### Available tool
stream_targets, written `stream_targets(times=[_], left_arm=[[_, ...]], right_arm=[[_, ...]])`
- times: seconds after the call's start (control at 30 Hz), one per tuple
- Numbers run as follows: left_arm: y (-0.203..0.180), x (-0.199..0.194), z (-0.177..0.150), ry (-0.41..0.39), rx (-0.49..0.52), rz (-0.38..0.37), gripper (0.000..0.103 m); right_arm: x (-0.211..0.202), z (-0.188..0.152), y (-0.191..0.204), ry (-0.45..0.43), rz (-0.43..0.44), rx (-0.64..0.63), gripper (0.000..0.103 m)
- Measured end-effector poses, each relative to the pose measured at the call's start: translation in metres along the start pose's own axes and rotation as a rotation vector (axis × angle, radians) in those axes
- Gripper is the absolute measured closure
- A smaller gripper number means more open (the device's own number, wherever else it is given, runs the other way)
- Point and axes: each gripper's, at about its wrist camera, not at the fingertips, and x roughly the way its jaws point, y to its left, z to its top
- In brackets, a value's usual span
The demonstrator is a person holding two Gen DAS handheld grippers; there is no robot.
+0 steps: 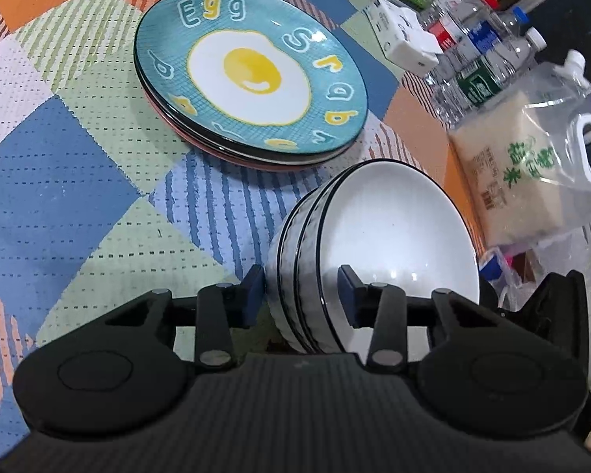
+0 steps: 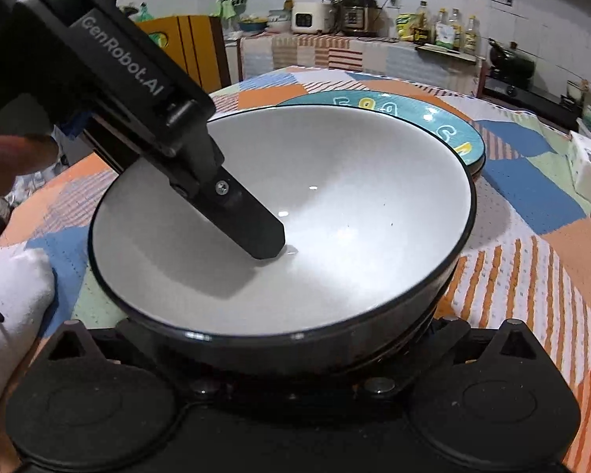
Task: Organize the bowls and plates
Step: 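Lift the bowl stack with both grippers and lower it onto the egg plate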
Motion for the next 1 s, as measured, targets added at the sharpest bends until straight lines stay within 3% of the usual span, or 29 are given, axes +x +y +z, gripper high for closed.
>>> stream_targets(times=[0.23,0.53,1.0], left_arm=[[-0.015,-0.025,-0.007,-0.005,0.028,-0.009,0.064],[-0.044,-0.072,0.0,-0.049,0.081,0.008,0.064],[-0.058,-0.107,0.057,-0.071,0.115,0.017,0.064]], right_arm=[[-0.021,0.002,0.012,-0.027,-0.016,-0.011,0.0],[-0.049,0.032,0.019,-0.077,-0.041,-0.063,0.0],[-0.058,0.089,0.001,-0.108,-0.042,-0.015,0.0]])
